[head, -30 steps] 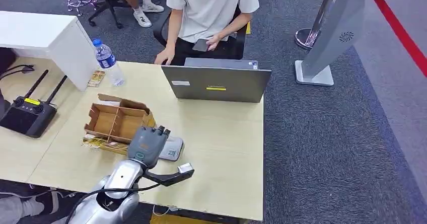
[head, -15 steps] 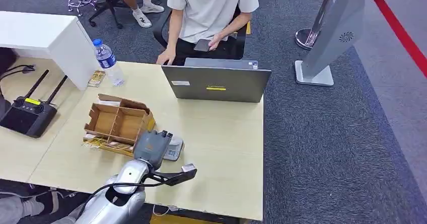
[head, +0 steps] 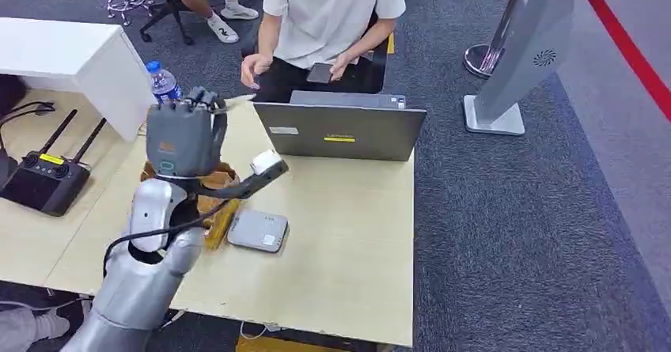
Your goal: Pass the card to the sensor for recognition and then transmit it.
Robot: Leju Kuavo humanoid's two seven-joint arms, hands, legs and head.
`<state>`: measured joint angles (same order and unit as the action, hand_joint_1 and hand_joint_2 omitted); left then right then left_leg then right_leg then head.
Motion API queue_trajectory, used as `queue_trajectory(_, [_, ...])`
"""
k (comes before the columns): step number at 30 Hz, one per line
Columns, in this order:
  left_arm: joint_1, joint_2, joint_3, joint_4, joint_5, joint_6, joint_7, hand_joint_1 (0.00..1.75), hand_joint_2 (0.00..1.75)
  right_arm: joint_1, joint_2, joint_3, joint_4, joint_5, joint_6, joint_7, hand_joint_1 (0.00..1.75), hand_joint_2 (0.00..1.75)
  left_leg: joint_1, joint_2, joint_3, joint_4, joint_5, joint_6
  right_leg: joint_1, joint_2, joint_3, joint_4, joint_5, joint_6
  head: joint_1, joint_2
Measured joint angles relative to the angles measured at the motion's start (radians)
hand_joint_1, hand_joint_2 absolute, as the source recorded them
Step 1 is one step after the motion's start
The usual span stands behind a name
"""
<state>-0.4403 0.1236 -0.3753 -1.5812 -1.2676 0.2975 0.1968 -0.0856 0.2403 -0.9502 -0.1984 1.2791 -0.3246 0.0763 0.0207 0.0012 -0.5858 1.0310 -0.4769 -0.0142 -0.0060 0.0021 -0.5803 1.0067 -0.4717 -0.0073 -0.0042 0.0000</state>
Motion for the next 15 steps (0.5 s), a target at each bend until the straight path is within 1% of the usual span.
queue_trajectory(3, [-0.088, 0.011, 0.069, 0.038, 0.002, -0.042, 0.003, 1.75, 1.75, 0.000, 0.000, 0.011, 0.000, 0.013, 0.007, 0.000, 0.00, 1.75, 0.000, 0.000, 0.000, 0.000, 0.001, -0.001, 0.000, 0.000, 0.000, 0.001, 0.000, 0.000, 0.000, 0.000])
queue_trajectory(5, [-0.156, 0.024, 0.115, 0.117, -0.009, -0.097, 0.013, 1.75, 1.75, 0.000, 0.000, 0.019, 0.000, 0.020, 0.014, 0.000, 0.00, 1.75, 0.000, 0.000, 0.000, 0.000, 0.001, -0.001, 0.000, 0.000, 0.000, 0.001, 0.001, -0.001, 0.000, 0.000])
queue_trajectory(7, [-0.213, 0.032, 0.135, 0.186, -0.017, -0.119, 0.020, 1.75, 1.75, 0.000, 0.000, 0.021, 0.000, 0.028, 0.017, 0.002, 0.00, 1.75, 0.000, 0.000, 0.000, 0.000, 0.002, -0.001, 0.000, 0.000, -0.001, 0.001, 0.001, -0.001, 0.000, 0.000])
queue_trajectory(9, [-0.252, 0.035, 0.143, 0.240, -0.021, -0.129, 0.020, 1.75, 1.75, -0.001, 0.000, 0.021, 0.000, 0.028, 0.018, 0.002, 0.00, 1.75, 0.000, 0.000, 0.000, 0.000, 0.002, -0.001, 0.000, 0.000, 0.000, 0.001, 0.001, -0.001, 0.000, 0.000])
queue_trajectory(11, [-0.274, 0.037, 0.146, 0.268, -0.027, -0.133, 0.020, 1.75, 1.75, -0.001, 0.000, 0.022, 0.000, 0.028, 0.019, 0.003, 0.00, 1.75, 0.000, 0.000, 0.000, 0.000, 0.002, -0.001, 0.000, 0.000, -0.001, 0.001, 0.001, -0.001, 0.000, 0.000])
queue_trajectory(15, [-0.295, 0.034, 0.146, 0.291, -0.031, -0.162, 0.021, 1.75, 1.75, -0.001, 0.000, 0.022, 0.000, 0.028, 0.017, 0.005, 0.00, 1.75, 0.000, 0.001, 0.000, 0.000, 0.002, -0.001, 0.000, 0.001, -0.001, 0.001, 0.001, -0.001, 0.000, 0.000])
